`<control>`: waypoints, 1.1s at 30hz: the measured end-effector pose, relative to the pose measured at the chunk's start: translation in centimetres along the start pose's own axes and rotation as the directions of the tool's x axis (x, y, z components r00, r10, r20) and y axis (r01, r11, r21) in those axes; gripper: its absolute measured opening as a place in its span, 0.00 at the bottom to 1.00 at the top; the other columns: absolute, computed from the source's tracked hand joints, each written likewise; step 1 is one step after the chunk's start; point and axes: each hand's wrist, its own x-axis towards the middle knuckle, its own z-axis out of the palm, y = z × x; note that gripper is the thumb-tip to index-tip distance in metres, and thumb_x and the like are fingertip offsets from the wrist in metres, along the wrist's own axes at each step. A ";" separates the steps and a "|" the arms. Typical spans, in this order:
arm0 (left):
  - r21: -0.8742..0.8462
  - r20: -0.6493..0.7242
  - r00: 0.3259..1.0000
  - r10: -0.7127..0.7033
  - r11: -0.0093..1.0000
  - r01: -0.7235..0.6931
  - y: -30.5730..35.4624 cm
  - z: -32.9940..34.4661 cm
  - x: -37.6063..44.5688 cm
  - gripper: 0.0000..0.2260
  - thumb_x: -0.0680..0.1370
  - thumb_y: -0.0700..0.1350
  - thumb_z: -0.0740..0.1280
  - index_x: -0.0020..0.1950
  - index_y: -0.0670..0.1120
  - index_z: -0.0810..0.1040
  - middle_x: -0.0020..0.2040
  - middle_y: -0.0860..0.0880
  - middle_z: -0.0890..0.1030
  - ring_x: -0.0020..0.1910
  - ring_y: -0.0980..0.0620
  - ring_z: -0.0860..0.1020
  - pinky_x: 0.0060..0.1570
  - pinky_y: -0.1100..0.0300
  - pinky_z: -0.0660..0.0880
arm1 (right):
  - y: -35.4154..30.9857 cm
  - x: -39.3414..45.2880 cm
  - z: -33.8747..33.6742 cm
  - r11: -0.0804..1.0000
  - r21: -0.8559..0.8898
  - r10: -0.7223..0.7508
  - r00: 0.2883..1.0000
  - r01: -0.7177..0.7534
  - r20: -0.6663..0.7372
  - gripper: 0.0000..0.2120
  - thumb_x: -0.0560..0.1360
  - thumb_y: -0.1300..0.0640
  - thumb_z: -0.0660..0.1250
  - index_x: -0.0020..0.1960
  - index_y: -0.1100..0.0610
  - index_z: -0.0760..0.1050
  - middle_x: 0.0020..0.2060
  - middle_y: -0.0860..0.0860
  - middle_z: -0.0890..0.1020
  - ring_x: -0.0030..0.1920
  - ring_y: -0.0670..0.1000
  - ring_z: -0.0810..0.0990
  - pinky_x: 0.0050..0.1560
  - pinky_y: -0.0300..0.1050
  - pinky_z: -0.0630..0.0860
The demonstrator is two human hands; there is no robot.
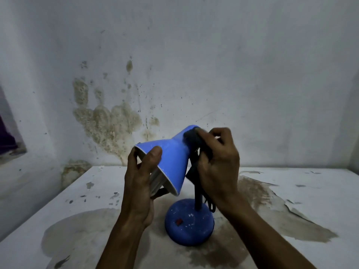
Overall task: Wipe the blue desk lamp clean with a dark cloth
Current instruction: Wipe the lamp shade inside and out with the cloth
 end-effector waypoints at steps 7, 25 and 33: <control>0.001 -0.040 0.999 -0.017 1.000 0.017 0.2 0.4 -0.4 0.34 0.60 0.67 0.71 0.64 0.57 0.74 0.52 0.54 0.85 0.50 0.45 0.85 0.43 0.41 0.82 | -3.5 1.1 -1.2 0.992 -0.068 -0.081 0.946 0.107 0.313 0.18 0.74 0.59 0.60 0.59 0.51 0.82 0.48 0.52 0.75 0.42 0.54 0.77 0.37 0.50 0.77; 0.247 0.091 0.996 0.019 0.968 -0.041 -0.8 0.2 -0.6 0.56 0.49 0.58 0.84 0.74 0.65 0.63 0.67 0.46 0.75 0.63 0.43 0.78 0.58 0.38 0.77 | -6.8 5.7 -4.2 0.996 -0.033 -0.034 0.724 0.078 0.689 0.22 0.72 0.67 0.64 0.59 0.47 0.83 0.48 0.45 0.77 0.50 0.50 0.78 0.48 0.48 0.77; 0.230 0.078 0.996 0.034 0.972 -0.051 -0.8 0.3 -0.4 0.55 0.49 0.57 0.82 0.74 0.64 0.64 0.64 0.47 0.76 0.62 0.47 0.78 0.55 0.41 0.80 | -7.4 5.9 -3.2 0.975 -0.138 -0.031 0.722 0.174 0.691 0.18 0.76 0.62 0.64 0.61 0.48 0.82 0.48 0.48 0.75 0.46 0.48 0.74 0.39 0.38 0.66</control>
